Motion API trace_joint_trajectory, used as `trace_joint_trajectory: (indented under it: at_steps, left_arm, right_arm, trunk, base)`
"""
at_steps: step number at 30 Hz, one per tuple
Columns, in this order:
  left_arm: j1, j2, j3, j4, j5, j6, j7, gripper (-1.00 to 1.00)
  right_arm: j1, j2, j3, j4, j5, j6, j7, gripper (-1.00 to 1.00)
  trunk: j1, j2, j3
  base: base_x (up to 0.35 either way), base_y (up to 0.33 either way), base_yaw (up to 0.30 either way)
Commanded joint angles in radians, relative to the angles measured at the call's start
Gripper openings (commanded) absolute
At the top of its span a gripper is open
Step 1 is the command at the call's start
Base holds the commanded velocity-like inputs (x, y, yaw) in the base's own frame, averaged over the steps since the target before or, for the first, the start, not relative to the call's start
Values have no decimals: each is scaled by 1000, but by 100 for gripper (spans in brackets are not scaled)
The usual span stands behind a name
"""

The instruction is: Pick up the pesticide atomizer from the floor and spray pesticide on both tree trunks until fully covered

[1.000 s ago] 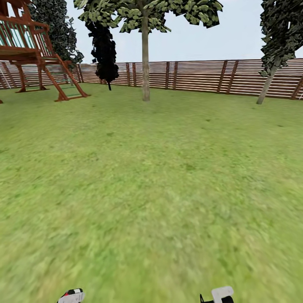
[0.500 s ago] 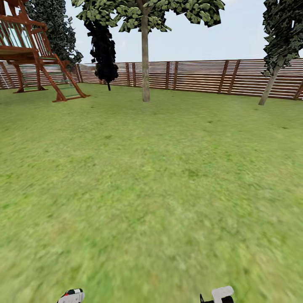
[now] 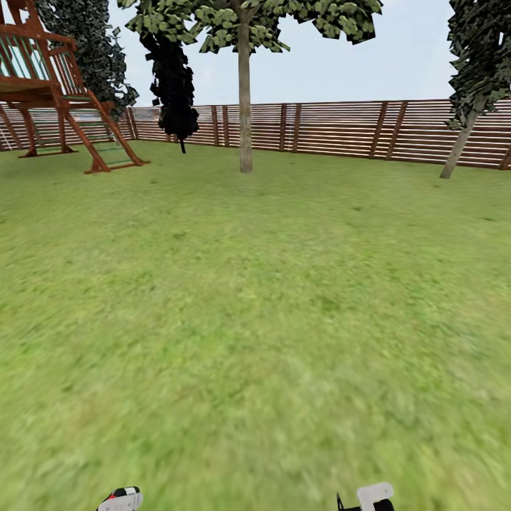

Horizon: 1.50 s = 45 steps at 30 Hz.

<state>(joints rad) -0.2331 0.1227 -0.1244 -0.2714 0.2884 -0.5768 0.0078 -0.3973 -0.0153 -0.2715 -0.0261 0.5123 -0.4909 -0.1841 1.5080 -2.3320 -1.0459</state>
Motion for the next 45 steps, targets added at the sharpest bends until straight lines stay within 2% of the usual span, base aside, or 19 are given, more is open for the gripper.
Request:
trace_joint_trajectory:
  at_steps: [1, 45]
  left_arm:
    - [0, 0, 0, 0, 0, 0, 0, -100]
    - [0, 0, 0, 0, 0, 0, 0, -100]
  right_arm:
    - [0, 0, 0, 0, 0, 0, 0, 100]
    - [1, 0, 0, 0, 0, 0, 0, 100]
  trunk:
    - [0, 0, 0]
    - [0, 0, 0]
  base:
    - [338, 0, 0]
    - [338, 0, 0]
